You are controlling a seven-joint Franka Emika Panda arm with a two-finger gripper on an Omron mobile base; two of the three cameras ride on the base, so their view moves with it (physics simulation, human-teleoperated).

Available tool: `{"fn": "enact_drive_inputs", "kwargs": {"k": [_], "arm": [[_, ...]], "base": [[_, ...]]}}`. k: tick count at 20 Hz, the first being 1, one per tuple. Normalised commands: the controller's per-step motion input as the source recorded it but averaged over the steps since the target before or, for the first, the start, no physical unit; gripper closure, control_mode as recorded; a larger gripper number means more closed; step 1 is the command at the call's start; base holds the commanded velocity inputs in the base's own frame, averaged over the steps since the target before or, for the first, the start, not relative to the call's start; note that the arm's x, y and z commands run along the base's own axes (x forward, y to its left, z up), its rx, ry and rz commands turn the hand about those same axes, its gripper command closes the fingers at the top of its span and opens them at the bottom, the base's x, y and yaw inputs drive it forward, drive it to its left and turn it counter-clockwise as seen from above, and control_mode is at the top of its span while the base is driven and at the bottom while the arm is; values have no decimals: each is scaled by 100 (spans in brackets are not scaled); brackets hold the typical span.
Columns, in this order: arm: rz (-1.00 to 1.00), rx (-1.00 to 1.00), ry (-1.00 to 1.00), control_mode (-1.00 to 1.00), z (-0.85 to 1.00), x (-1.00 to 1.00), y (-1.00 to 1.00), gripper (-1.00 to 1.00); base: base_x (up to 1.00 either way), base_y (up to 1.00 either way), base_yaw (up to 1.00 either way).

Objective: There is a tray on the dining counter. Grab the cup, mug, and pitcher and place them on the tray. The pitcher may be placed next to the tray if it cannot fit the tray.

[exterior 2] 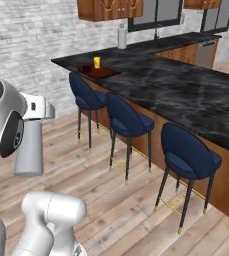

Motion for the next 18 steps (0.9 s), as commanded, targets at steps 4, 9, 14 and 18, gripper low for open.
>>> {"fn": "enact_drive_inputs", "kwargs": {"k": [4, 9, 14, 18], "arm": [[0, 0, 0, 100, 0, 0, 0, 100], [0, 0, 0, 100, 0, 0, 0, 100], [0, 0, 0, 100, 0, 0, 0, 100], [0, 0, 0, 100, 0, 0, 0, 100]], "base": [[42, 100, -34], [44, 100, -37], [45, 100, -40], [53, 100, -42]]}}
